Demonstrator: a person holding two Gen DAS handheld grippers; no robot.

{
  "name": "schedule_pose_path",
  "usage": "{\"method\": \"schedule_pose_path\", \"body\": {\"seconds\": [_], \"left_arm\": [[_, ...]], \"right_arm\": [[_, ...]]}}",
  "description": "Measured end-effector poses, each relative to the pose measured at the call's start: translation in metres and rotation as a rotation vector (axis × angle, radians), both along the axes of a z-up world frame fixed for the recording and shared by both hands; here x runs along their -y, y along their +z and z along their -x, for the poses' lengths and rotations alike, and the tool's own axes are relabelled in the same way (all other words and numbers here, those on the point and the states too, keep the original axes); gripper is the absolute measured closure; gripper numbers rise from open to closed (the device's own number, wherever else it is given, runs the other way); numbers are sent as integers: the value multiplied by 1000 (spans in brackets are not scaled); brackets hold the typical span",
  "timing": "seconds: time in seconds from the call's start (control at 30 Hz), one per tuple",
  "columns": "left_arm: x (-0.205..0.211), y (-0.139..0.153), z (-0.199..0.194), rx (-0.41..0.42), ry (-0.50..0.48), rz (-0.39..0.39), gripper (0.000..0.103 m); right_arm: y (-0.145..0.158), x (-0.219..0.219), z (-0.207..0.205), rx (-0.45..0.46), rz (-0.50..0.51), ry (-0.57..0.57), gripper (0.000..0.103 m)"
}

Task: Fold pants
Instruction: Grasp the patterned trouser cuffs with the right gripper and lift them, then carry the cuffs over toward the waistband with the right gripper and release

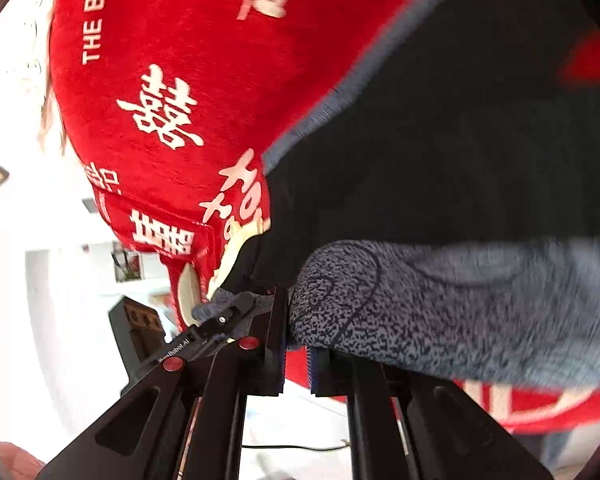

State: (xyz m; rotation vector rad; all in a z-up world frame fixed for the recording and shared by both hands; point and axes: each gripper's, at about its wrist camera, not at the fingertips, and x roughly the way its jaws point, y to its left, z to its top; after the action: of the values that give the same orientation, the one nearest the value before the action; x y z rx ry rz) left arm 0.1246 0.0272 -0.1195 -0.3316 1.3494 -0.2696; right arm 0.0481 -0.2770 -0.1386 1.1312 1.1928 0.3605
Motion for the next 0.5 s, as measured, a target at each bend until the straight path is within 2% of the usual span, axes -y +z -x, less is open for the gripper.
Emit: {"method": "schedule_pose_path", "body": {"seconds": [0.17,0.33,0.5], "left_arm": [[26,-2,-72,67,-5,-66,87],[38,-48,-134,68,17,-136,87],[52,-95,-167,34,19,-221,83]], "right_arm": [[-13,25,-96,-21,10,81,94],[-65,32,-187,-101,48,171,93],[-118,30,-232,-151,125,251,91]]}}
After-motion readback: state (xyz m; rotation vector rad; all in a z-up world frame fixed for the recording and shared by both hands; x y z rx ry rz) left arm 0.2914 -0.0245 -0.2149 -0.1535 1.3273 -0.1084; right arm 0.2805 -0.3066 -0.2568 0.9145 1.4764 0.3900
